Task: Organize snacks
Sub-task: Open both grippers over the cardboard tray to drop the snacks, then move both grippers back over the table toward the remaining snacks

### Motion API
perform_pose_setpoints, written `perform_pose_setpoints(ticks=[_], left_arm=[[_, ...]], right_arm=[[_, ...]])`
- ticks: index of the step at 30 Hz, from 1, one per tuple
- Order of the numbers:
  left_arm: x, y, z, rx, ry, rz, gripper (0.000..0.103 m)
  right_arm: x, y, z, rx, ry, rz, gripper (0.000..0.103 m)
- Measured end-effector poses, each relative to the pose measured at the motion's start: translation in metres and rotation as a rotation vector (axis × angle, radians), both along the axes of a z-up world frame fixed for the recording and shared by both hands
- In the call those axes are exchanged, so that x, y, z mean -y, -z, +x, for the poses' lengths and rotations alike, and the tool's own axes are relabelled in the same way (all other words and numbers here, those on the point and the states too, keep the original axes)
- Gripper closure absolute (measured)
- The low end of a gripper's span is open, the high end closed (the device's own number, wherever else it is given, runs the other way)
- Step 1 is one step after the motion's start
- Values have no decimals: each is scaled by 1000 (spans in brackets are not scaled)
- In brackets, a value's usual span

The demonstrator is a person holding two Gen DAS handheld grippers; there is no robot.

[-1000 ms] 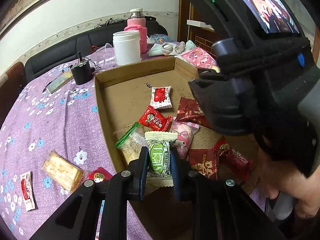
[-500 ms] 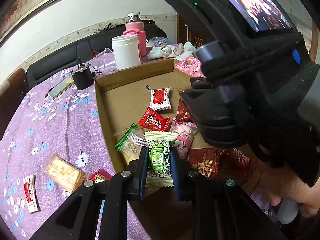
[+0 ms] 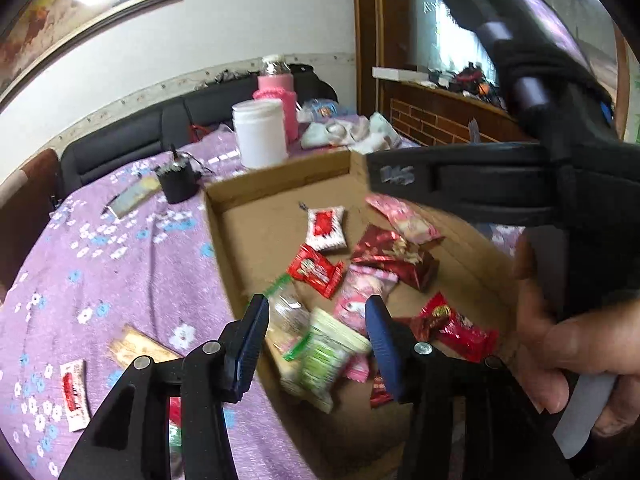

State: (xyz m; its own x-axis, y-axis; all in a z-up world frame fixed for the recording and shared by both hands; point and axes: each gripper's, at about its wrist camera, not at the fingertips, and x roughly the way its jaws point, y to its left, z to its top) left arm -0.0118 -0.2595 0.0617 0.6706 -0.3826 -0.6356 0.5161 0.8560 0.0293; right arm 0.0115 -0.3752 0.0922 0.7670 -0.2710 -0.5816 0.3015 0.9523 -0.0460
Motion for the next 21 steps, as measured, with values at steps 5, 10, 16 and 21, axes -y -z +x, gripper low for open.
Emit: perform_pose_setpoints(ticks=[5,10,16,21], left_arm=[[-19,-20,9,23,-51,-40,50],[-48,-43,22,30,-137,-46,50],[-113,-61,16,21,-249,-84,50],[-180,-65,6,54,-358,-37,50]], right_arm=[[-5,-17,-13,100,-3,21,60],[-15,-26,-17,135,12,-64,60],[-11,-51,-32,214,33,-114,60],[-3,-90,-46,257,44,-204,60]])
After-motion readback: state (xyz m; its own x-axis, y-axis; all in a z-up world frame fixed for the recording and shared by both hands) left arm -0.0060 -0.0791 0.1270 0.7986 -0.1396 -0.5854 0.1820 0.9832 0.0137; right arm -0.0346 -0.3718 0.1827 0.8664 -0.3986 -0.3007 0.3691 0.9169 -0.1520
